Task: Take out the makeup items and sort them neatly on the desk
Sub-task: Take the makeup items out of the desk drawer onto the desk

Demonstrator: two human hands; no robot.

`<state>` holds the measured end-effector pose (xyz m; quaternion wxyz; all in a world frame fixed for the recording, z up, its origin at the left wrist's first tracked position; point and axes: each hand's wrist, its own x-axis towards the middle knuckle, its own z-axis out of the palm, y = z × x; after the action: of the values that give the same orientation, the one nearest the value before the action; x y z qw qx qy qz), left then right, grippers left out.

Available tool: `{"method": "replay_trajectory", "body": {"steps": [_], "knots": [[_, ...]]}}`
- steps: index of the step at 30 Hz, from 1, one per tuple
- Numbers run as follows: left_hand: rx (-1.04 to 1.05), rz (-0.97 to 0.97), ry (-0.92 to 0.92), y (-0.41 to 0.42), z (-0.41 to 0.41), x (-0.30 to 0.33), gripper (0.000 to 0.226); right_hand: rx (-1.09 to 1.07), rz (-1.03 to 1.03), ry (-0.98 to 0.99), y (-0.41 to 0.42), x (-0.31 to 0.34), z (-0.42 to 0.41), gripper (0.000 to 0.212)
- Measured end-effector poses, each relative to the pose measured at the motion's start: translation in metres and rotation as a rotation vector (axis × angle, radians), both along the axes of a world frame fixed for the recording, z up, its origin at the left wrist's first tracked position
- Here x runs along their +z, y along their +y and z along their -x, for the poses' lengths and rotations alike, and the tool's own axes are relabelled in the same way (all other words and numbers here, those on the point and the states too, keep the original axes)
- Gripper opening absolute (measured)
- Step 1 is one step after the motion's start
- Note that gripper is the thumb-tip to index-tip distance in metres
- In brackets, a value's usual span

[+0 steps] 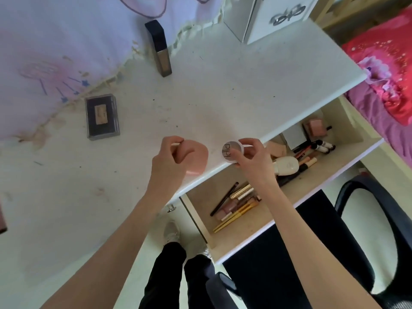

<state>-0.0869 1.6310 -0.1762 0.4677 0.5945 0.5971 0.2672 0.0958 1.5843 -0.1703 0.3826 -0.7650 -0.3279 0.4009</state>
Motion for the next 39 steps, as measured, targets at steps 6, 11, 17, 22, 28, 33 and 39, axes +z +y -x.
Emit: {"method": "replay_trajectory", "body": {"steps": [6, 11, 17, 22, 28, 33, 39], "knots": [[0.123, -0.041, 0.036, 0.036, 0.029, -0.006, 0.031, 0.133, 0.014, -0.078, 0.038, -0.006, 0.035, 0.032], [0.177, -0.095, 0.071, 0.062, 0.034, -0.004, 0.026, 0.17, -0.017, -0.136, 0.067, -0.007, 0.055, 0.033], [0.121, -0.17, 0.183, 0.073, 0.034, -0.003, 0.023, 0.18, -0.037, -0.216, 0.092, -0.01, 0.065, 0.034], [-0.208, -0.268, 0.405, 0.06, 0.049, -0.012, 0.056, 0.258, -0.074, -0.334, 0.094, -0.013, 0.069, 0.052], [-0.227, -0.325, 0.55, 0.066, 0.053, -0.017, 0.071, 0.368, -0.081, -0.528, 0.095, -0.024, 0.069, 0.059], [-0.125, -0.36, 0.58, 0.086, 0.048, -0.016, 0.057, 0.347, -0.11, -0.546, 0.103, -0.025, 0.071, 0.057], [-0.102, -0.408, 0.739, 0.106, 0.057, -0.016, 0.049, 0.373, -0.15, -0.504, 0.123, -0.021, 0.08, 0.052]]}}
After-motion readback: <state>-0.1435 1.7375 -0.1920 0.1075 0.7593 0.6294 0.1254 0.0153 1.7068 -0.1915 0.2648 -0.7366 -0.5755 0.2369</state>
